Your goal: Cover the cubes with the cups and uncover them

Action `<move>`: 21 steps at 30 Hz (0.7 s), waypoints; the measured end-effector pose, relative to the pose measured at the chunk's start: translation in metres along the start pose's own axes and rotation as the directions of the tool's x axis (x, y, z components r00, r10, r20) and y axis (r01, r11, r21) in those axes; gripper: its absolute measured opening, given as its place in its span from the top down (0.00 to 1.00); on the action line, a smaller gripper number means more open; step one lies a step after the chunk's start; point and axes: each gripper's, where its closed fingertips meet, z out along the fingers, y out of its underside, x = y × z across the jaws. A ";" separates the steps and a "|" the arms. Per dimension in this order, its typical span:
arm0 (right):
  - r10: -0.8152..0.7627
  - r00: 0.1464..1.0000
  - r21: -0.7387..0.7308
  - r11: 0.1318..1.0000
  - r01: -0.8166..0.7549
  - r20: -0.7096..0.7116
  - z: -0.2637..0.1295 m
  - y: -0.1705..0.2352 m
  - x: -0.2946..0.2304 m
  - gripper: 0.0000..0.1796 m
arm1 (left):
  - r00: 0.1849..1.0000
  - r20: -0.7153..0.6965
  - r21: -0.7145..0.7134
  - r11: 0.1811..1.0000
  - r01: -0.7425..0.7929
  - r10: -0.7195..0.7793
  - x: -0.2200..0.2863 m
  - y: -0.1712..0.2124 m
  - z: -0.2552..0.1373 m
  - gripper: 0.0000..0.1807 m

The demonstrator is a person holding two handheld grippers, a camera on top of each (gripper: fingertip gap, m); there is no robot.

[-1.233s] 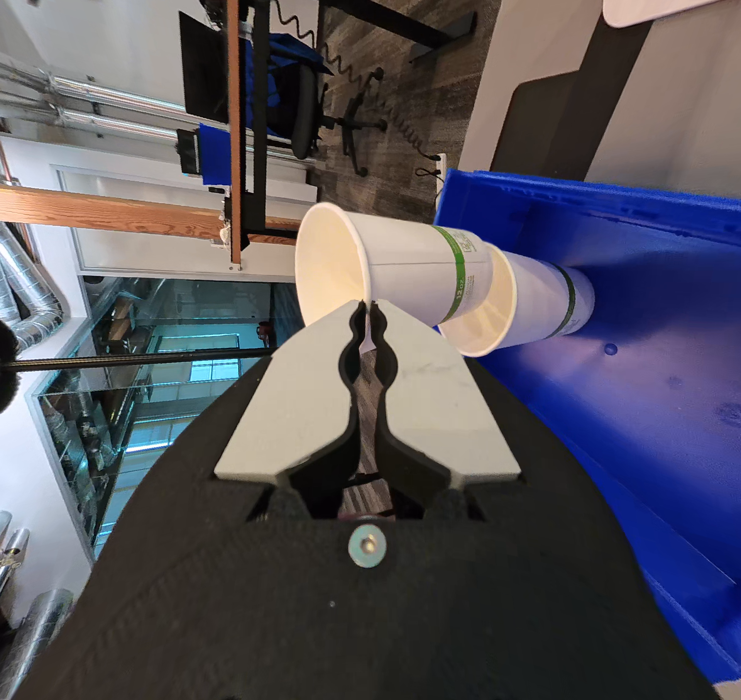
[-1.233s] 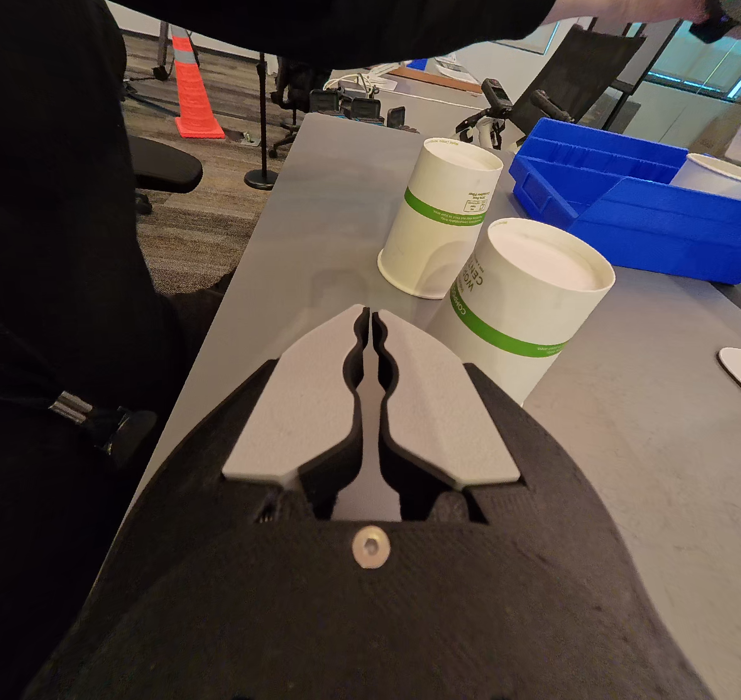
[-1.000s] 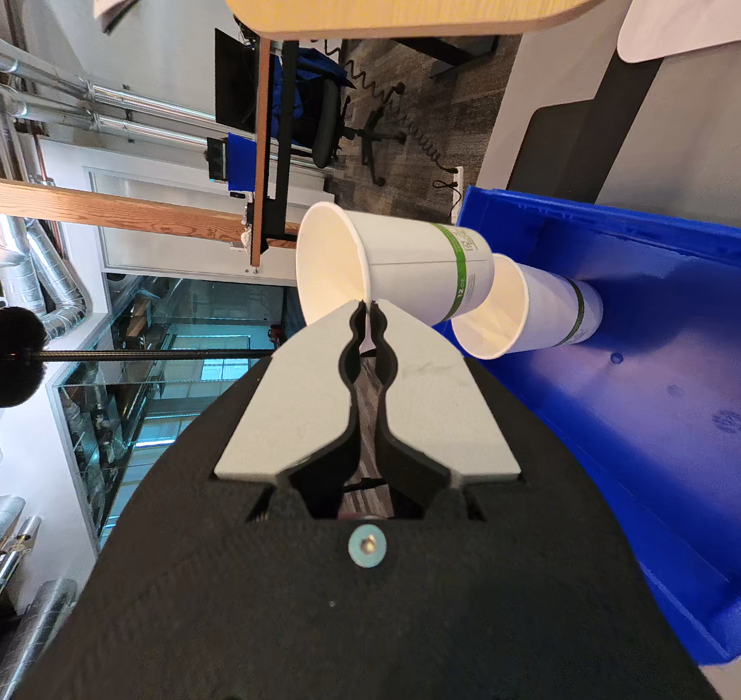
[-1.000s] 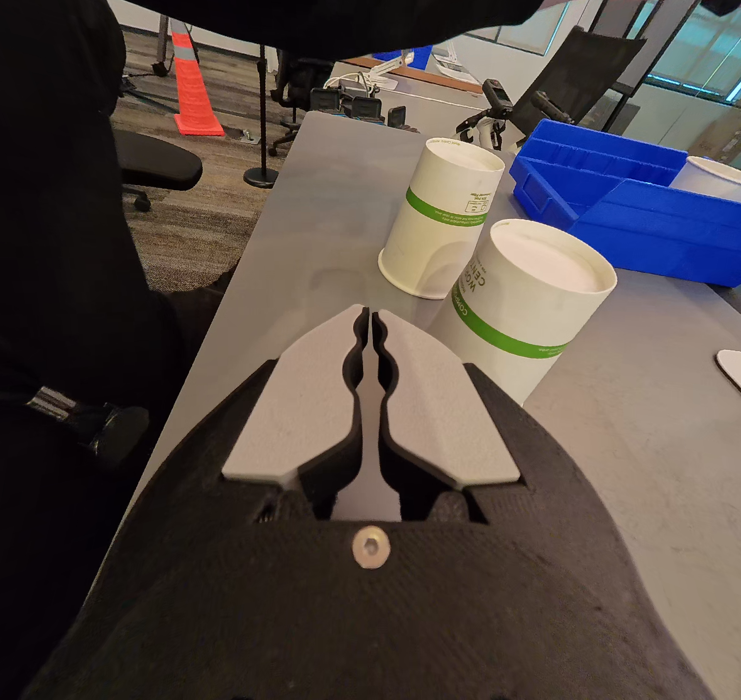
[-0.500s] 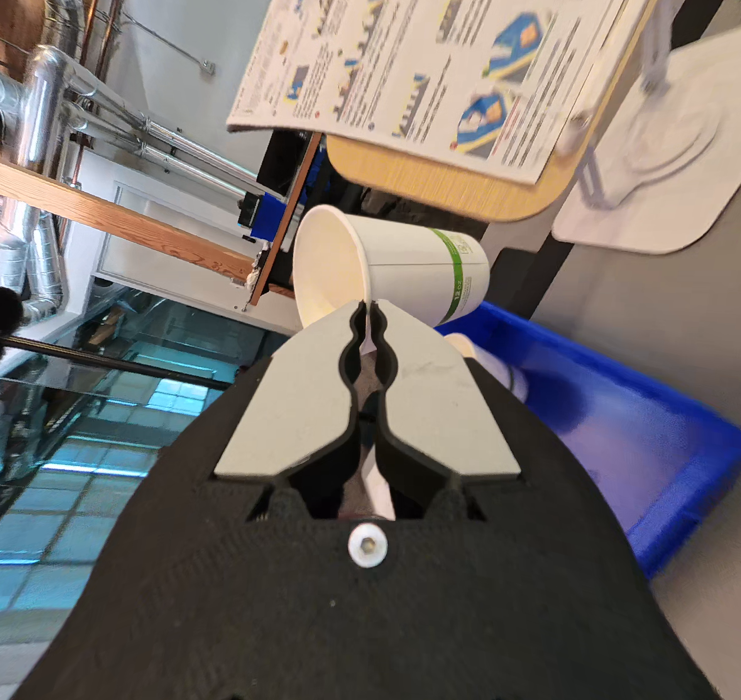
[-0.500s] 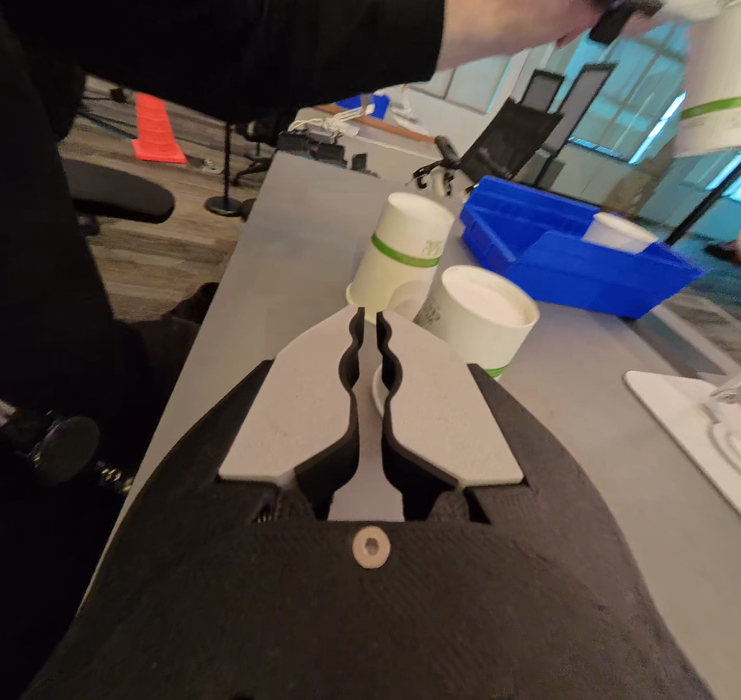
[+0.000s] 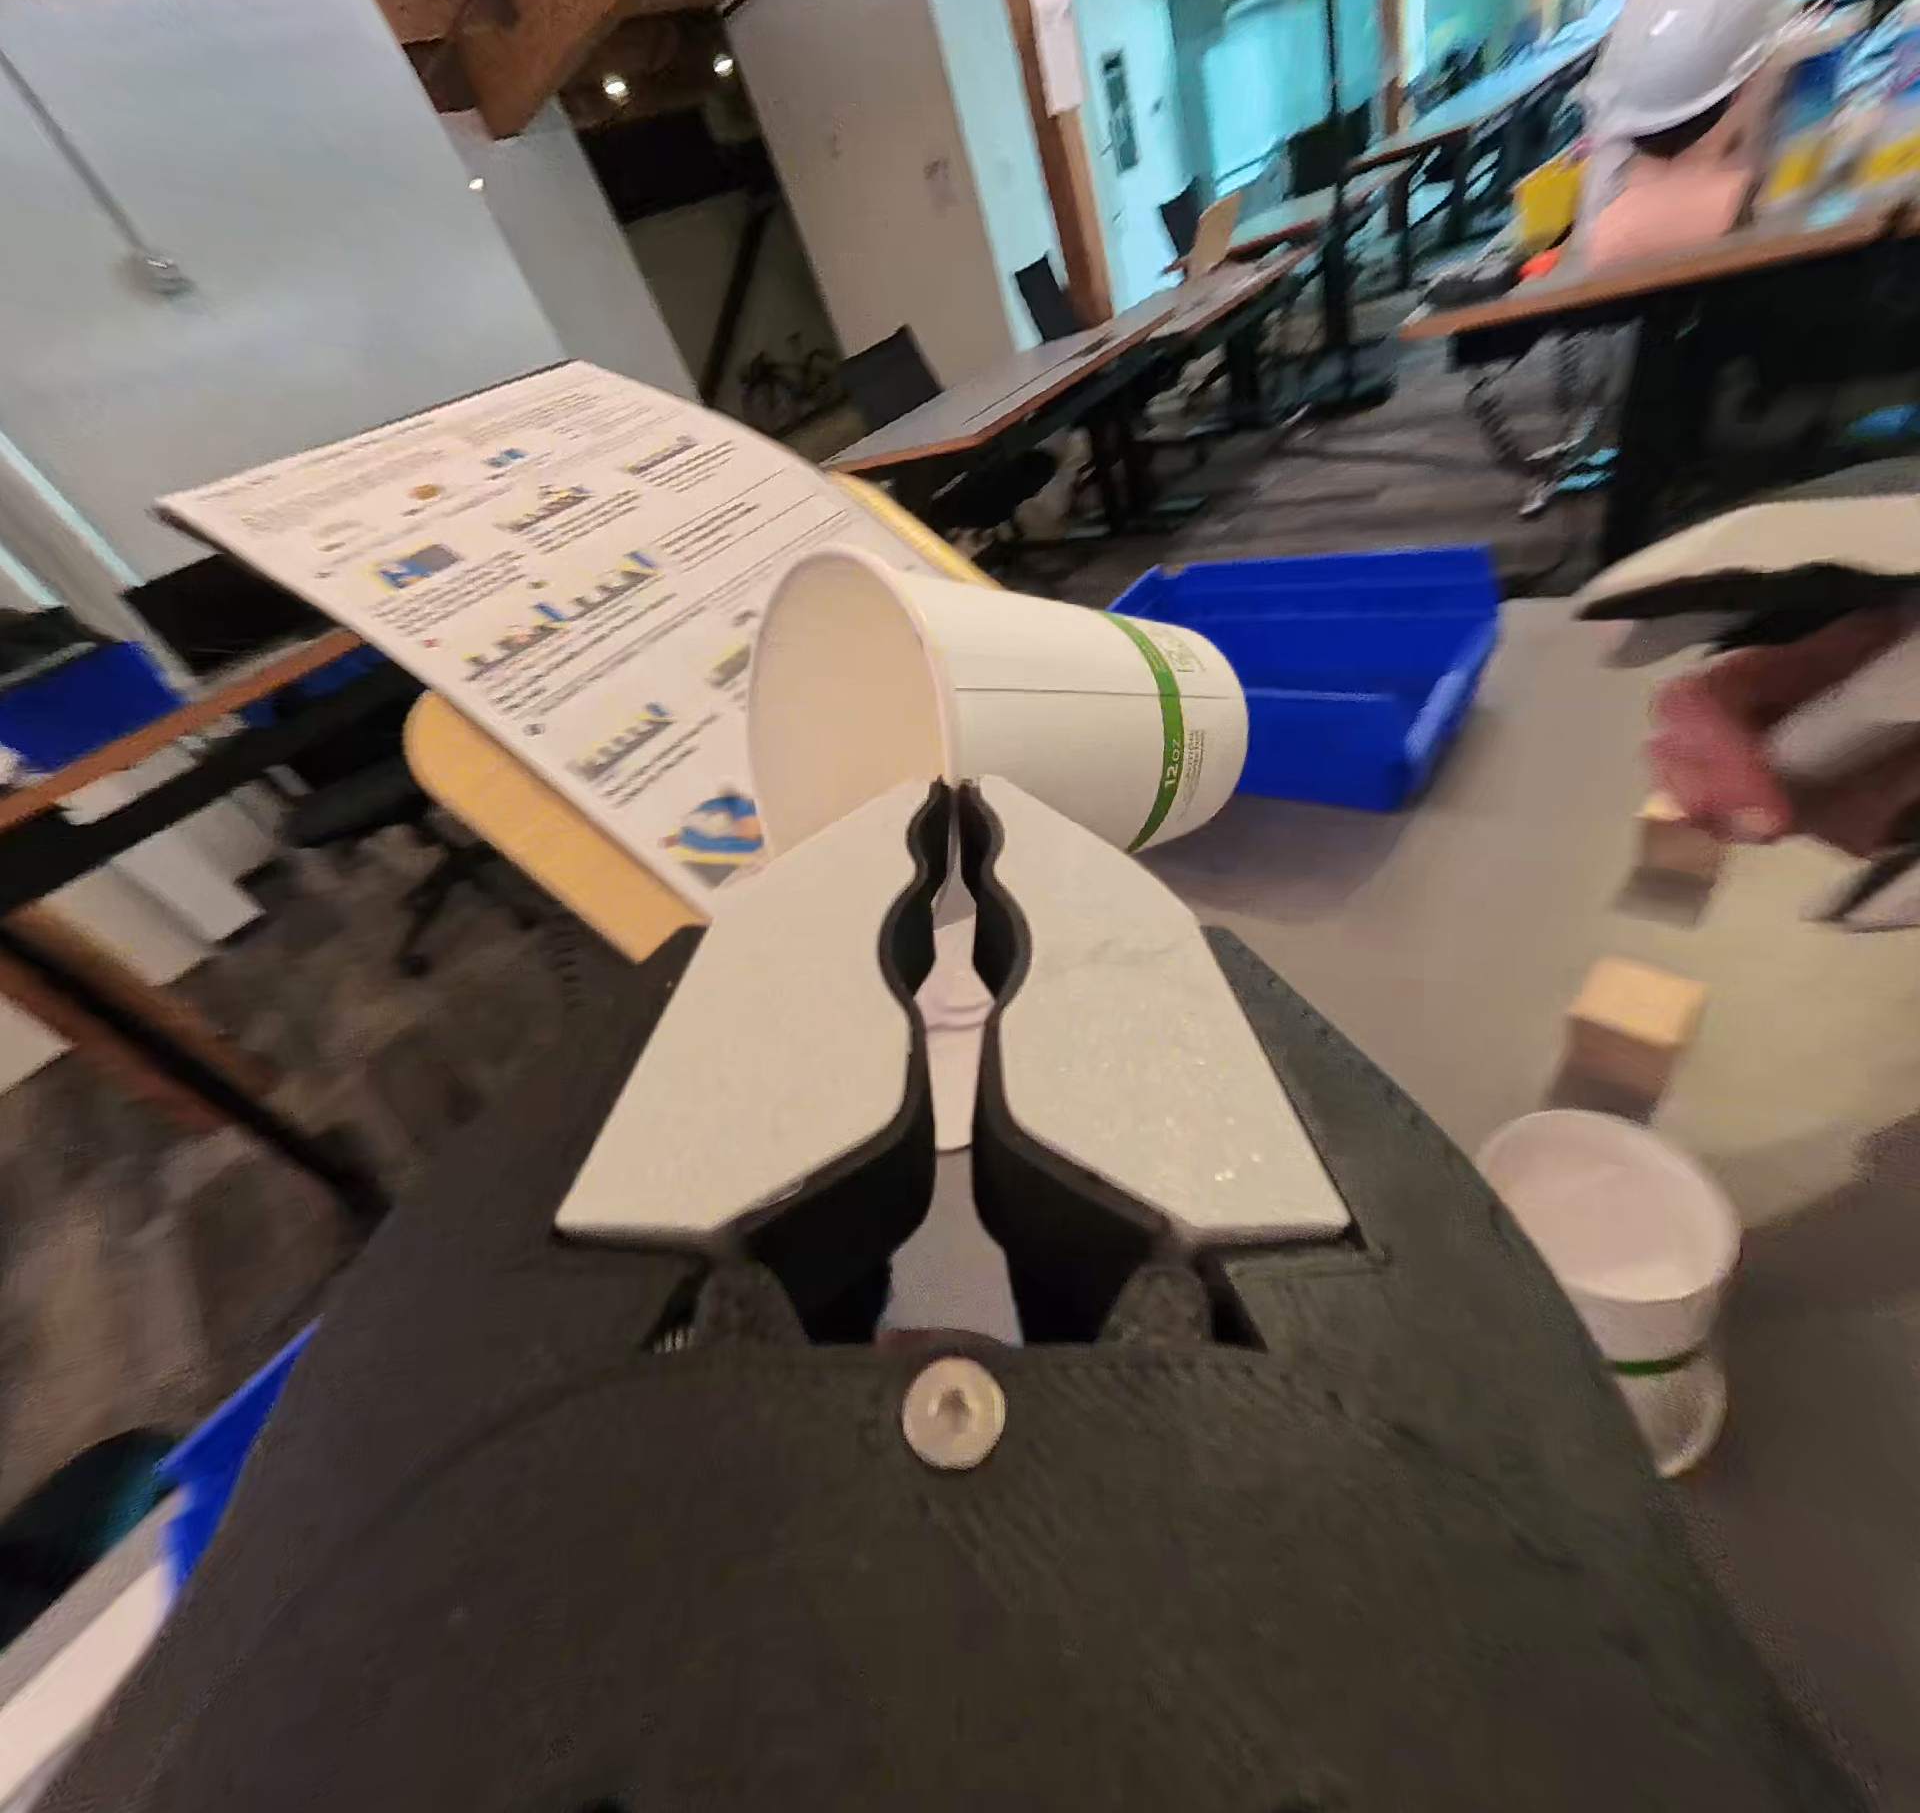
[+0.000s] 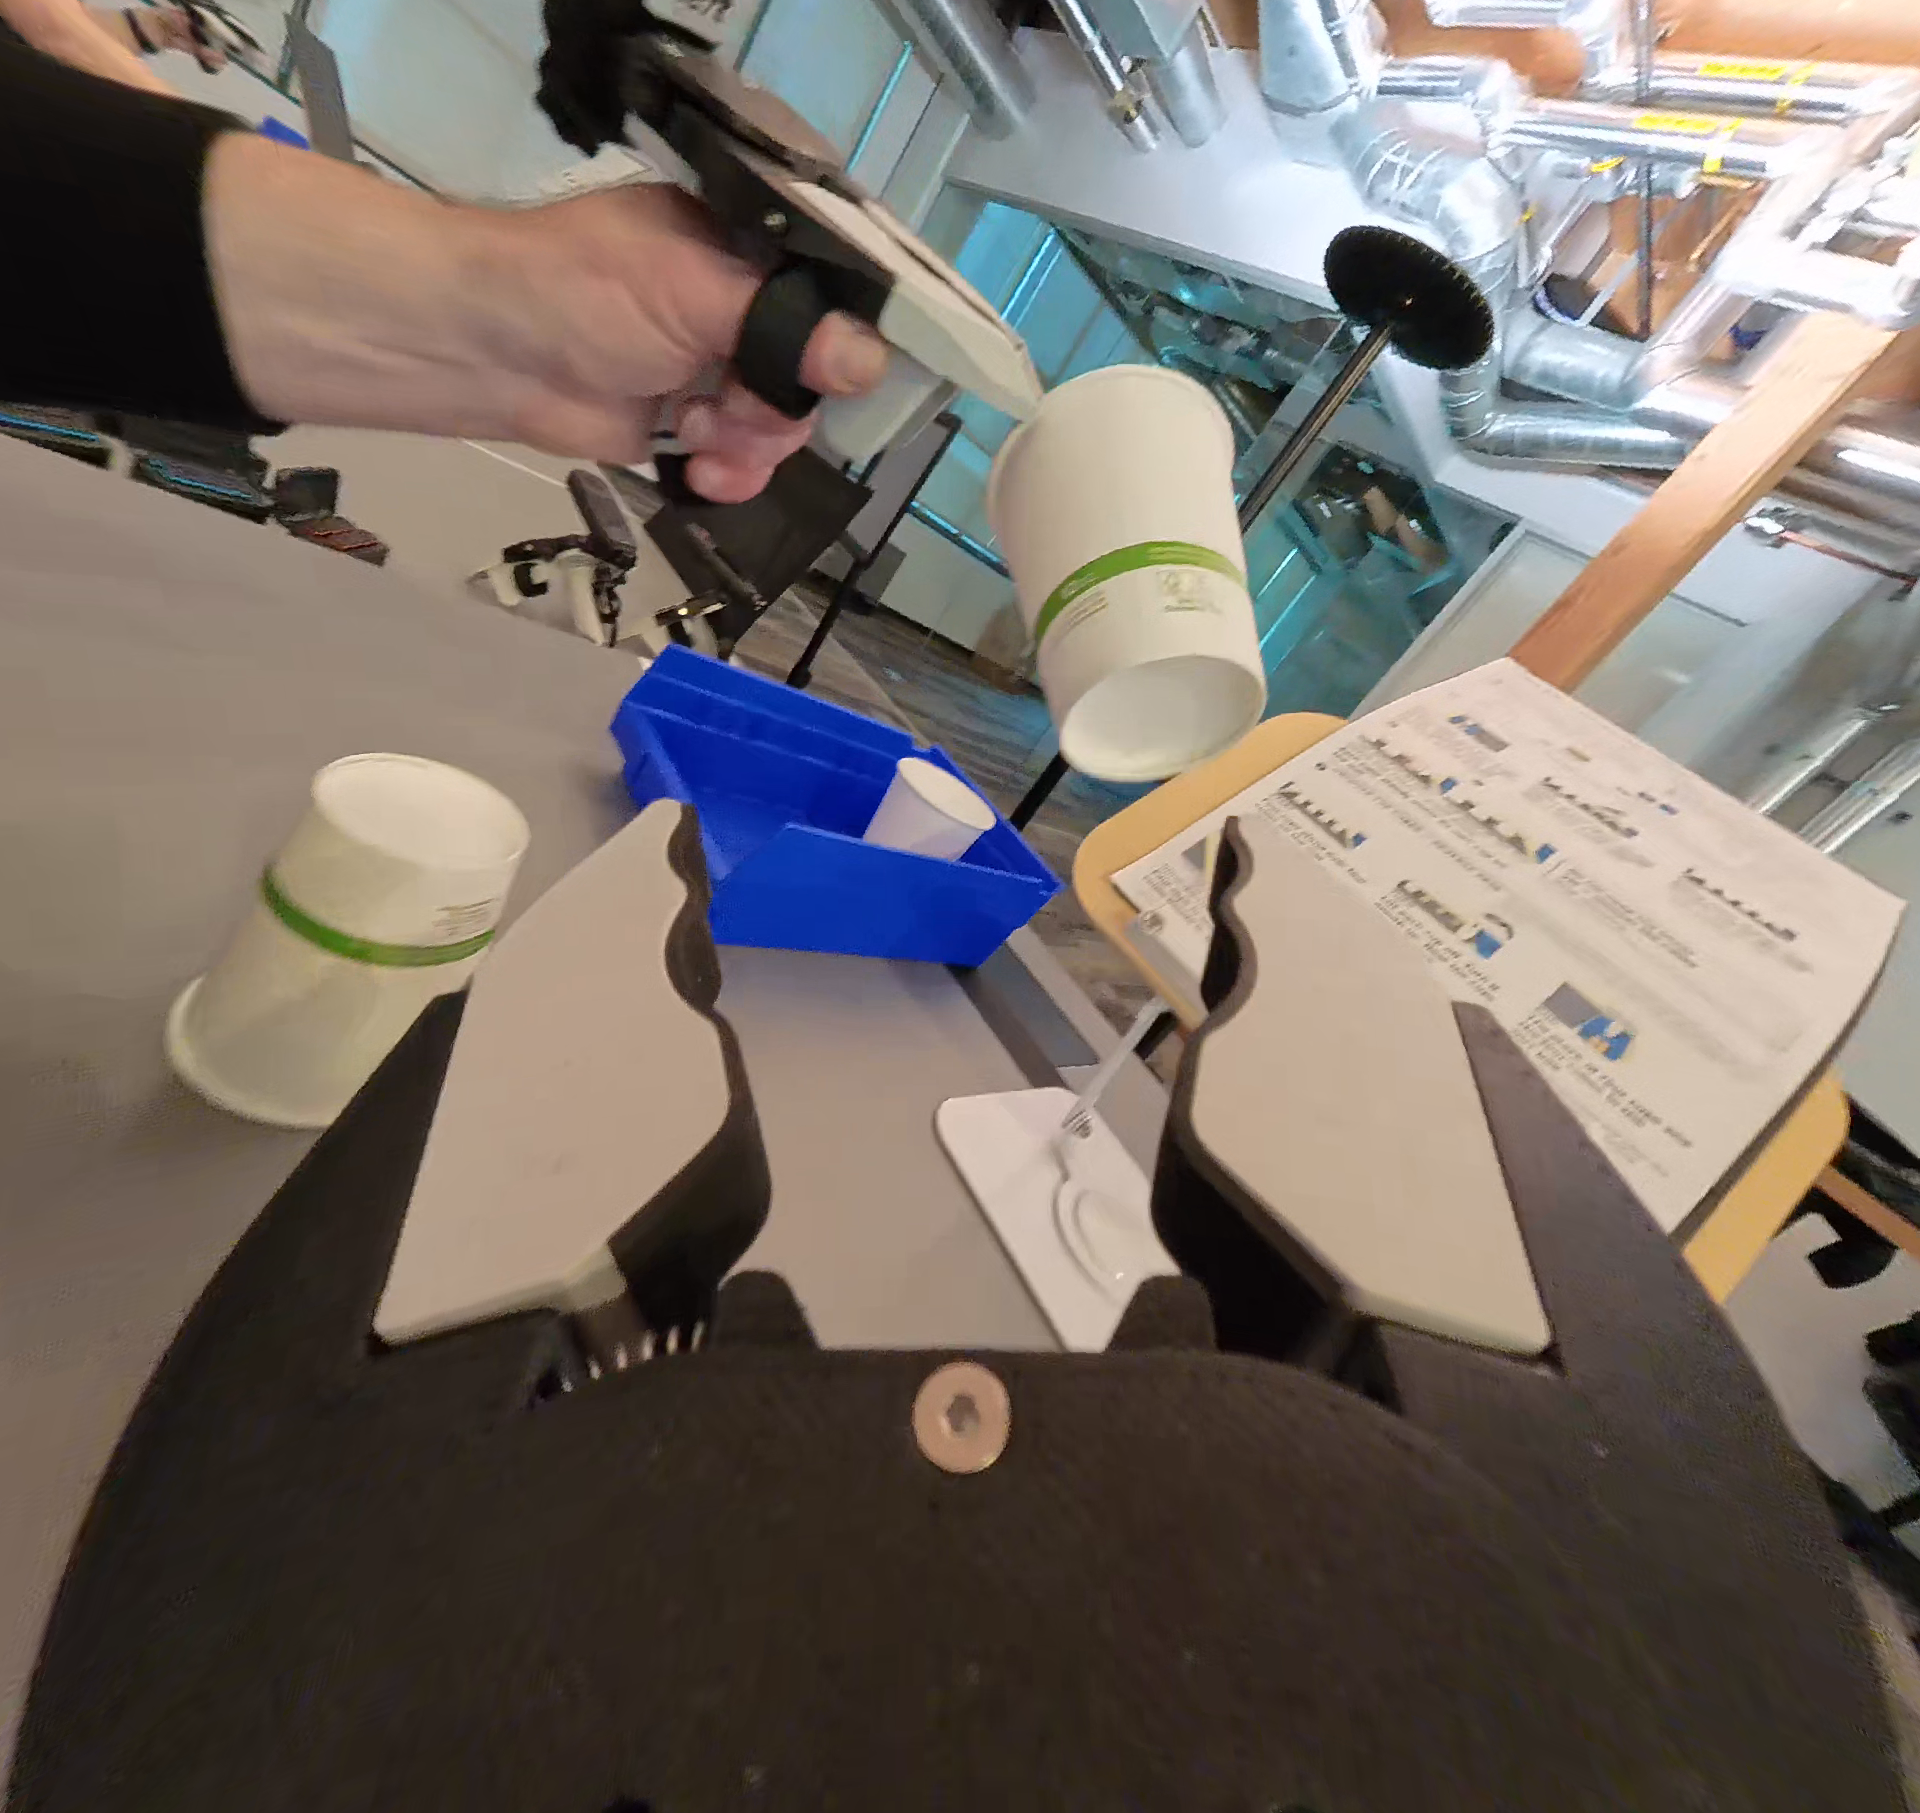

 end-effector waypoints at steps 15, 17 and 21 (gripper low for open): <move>0.088 0.994 0.035 0.996 -0.086 -0.061 0.033 -0.009 0.049 0.45 | 0.927 -0.304 0.086 0.962 0.257 -0.221 0.083 -0.022 0.025 0.99; 0.108 0.993 0.080 0.991 -0.103 -0.054 0.028 -0.013 0.053 0.56 | 0.921 -0.314 0.089 0.958 0.271 -0.232 0.083 -0.023 0.024 0.99; 0.107 0.994 0.069 0.992 -0.105 -0.035 0.025 -0.014 0.054 0.57 | 0.916 -0.321 0.069 0.959 0.276 -0.240 0.085 -0.015 0.028 0.99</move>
